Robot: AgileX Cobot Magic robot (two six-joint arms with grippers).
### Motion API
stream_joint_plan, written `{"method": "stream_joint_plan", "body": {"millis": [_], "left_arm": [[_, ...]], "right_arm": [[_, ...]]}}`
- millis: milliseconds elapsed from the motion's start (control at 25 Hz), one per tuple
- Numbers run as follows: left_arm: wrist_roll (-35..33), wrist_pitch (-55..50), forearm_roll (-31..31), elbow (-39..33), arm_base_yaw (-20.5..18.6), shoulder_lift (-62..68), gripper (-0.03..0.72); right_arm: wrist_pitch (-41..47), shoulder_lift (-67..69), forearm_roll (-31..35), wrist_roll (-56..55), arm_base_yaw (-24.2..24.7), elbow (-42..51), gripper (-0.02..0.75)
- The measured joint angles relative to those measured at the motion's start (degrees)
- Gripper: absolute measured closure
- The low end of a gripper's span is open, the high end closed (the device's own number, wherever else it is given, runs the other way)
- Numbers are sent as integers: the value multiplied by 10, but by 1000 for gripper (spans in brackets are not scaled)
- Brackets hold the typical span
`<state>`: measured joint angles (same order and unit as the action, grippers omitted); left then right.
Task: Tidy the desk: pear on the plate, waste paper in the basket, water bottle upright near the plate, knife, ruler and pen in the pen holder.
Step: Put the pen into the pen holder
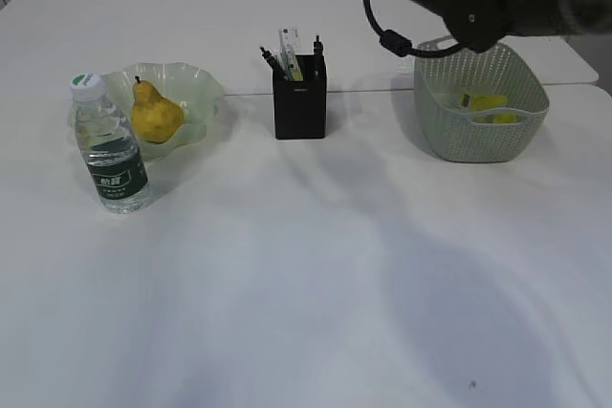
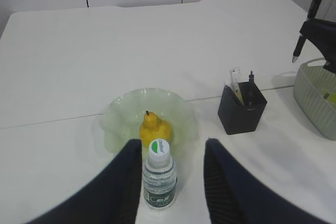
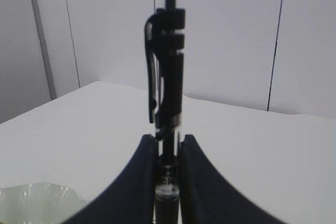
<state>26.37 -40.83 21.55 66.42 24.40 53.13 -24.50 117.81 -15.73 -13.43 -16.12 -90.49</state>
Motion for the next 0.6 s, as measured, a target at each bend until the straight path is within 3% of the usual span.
{"method": "stream_joint_plan", "body": {"millis": [280, 600], "left_arm": [[0, 0, 1, 0, 0, 18, 414], [0, 10, 8, 0, 0, 41, 414]], "right_arm": [[6, 87, 2, -24, 0, -91, 652], [21, 159, 2, -39, 0, -112, 652]]}}
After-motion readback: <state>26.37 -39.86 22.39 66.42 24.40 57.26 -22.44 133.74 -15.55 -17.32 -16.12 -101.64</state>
